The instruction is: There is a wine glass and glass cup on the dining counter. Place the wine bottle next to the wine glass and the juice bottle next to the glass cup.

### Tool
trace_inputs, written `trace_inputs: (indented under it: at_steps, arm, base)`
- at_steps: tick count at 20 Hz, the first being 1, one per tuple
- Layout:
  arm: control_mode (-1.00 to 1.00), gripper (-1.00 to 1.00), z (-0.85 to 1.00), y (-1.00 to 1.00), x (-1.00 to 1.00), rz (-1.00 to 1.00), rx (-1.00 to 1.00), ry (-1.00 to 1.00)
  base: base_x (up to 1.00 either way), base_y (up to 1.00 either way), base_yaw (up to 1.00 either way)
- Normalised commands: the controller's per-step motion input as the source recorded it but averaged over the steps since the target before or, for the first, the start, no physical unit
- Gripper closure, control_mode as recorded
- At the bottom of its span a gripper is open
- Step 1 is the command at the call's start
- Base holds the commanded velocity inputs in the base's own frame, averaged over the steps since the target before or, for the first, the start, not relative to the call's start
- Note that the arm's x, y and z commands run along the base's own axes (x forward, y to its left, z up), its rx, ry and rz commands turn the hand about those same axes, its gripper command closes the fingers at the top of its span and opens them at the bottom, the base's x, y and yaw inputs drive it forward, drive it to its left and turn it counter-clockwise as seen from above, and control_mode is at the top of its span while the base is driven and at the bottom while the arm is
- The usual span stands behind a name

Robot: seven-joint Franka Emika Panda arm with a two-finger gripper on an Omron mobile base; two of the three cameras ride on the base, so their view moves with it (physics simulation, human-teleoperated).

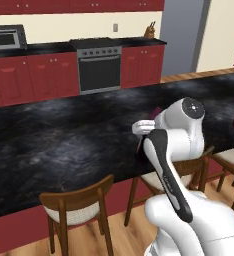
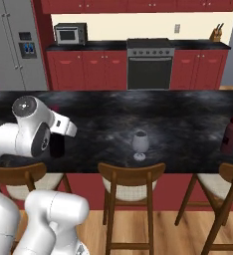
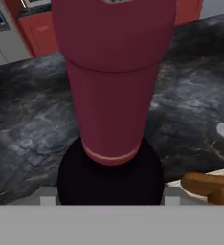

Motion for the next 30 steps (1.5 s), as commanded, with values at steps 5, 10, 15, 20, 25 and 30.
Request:
trace_inputs:
  at_steps: [5,10,15,20,25,30]
  arm:
    - [-1.0,1.0,0.0,-0.03,0.3,-0.32,-0.08,0.02]
    - [-1.0,1.0,-0.01,-0.07,0.3,-0.4,-0.08,0.06]
    - [-1.0,1.0,-0.07,-0.17,0.19,-0.33,0.0,0.05]
    - [-1.0,1.0,-0.04,-0.21,0.13,-0.14,0.0,0.0]
    - [-1.0,1.0,-0.13,-0.24,0.05,-0.03,0.0,-0.04]
    - [-1.0,1.0,-0.16,-0.32,0.0,0.0,0.0,-0.13]
  base:
    - [0.0,0.0,0.0]
    - [0.0,0.0,0.0]
    - [0.0,0.0,0.0]
    - [0.0,0.0,0.0]
    - [0.0,0.0,0.0]
    - [0.0,0.0,0.0]
